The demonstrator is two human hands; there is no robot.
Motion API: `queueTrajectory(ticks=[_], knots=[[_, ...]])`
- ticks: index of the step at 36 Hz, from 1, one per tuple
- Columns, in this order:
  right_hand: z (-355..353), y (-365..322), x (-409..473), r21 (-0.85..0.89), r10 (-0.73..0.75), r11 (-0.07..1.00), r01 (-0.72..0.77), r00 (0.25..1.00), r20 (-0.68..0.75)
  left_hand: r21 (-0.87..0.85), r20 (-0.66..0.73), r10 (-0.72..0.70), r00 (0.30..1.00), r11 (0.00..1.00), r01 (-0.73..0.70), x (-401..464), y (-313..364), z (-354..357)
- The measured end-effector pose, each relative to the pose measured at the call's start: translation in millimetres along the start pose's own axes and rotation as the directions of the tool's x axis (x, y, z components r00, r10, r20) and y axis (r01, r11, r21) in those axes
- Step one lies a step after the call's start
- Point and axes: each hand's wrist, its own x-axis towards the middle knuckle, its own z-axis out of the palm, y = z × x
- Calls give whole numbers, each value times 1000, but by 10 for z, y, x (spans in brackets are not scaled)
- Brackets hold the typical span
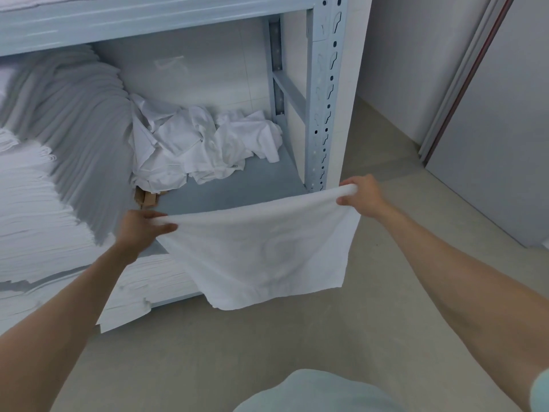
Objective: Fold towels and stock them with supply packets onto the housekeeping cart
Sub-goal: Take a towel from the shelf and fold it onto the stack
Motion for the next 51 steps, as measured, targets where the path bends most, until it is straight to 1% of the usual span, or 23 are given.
queueTrajectory(ticks=[2, 4, 7, 9, 11, 12, 14, 16, 17, 18, 20, 22, 24, 28, 33, 36, 38, 41, 43, 47, 49, 51], knots=[[8, 37, 0, -63, -10, 998, 9, 1000, -27, 60, -42, 20, 999, 998, -18, -2, -40, 7], [-3, 63, -4, -89, -7, 996, 3, 999, -51, 79, -64, 36, 997, 996, -31, 0, -44, 8], [-40, 71, -29, -187, -39, 982, 23, 996, -79, 131, -57, 45, 997, 991, -38, 33, -19, -42], [-113, 64, 8, -210, -39, 977, 32, 999, -27, 73, -8, 19, 1000, 997, -18, 26, 20, -101], [-215, 40, 43, -121, -4, 993, 12, 998, 62, -24, 7, 11, 1000, 1000, -11, 9, 56, -185], [-271, 14, 53, -69, 2, 998, 3, 997, 78, -95, 3, 7, 1000, 995, -6, 4, 79, -232], [-329, -56, 103, 19, 10, 1000, -10, 999, 39, -287, -14, -38, 999, 958, 33, 9, 125, -334], [-306, -112, 155, 131, 91, 988, -82, 993, -69, -445, -27, -129, 991, 890, 104, 42, 173, -349], [-263, -137, 179, 176, 151, 975, -132, 983, -100, -465, -29, -171, 985, 874, 138, 37, 203, -302], [-197, -161, 189, 181, 202, 966, -182, 974, -98, -451, -17, -208, 978, 875, 178, 15, 230, -211], [-4, -180, 171, 104, 266, 960, -261, 963, -42, -390, 32, -272, 962, 883, 262, -44, 228, 35], [200, -181, 118, 57, 284, 957, -284, 959, 22, -362, 66, -298, 952, 882, 301, -111, 211, 276], [384, -195, 35, 54, 283, 956, -287, 957, 65, -363, 74, -304, 950, 879, 310, -185, 193, 484], [609, -297, -140, 106, 281, 950, -294, 952, 124, -363, 63, -263, 963, 893, 268, -309, 249, 831], [689, -578, -322, 214, 258, 934, -287, 953, 157, -238, 65, -138, 988, 960, 150, -403, 520, 1094], [771, -772, -462, 244, 198, 938, -245, 959, 202, -188, 127, -28, 992, 981, 52, -504, 719, 1271], [840, -887, -556, 277, 159, 932, -232, 952, 260, -175, 179, 33, 983, 984, -1, -572, 852, 1381], [880, -1017, -652, 332, 121, 909, -252, 921, 370, -130, 249, 91, 964, 990, -60, -641, 1027, 1475], [845, -1062, -665, 354, 113, 891, -283, 895, 431, -98, 277, 99, 956, 992, -75, -666, 1097, 1488], [711, -1097, -655, 446, 87, 814, -372, 838, 539, -88, 286, 111, 952, 992, -89, -696, 1167, 1481], [650, -1097, -659, 481, 41, 792, -377, 818, 573, -93, 276, 125, 953, 990, -102, -699, 1186, 1484], [617, -1086, -661, 495, -1, 793, -355, 812, 584, -112, 259, 135, 956, 988, -109, -682, 1192, 1472]])
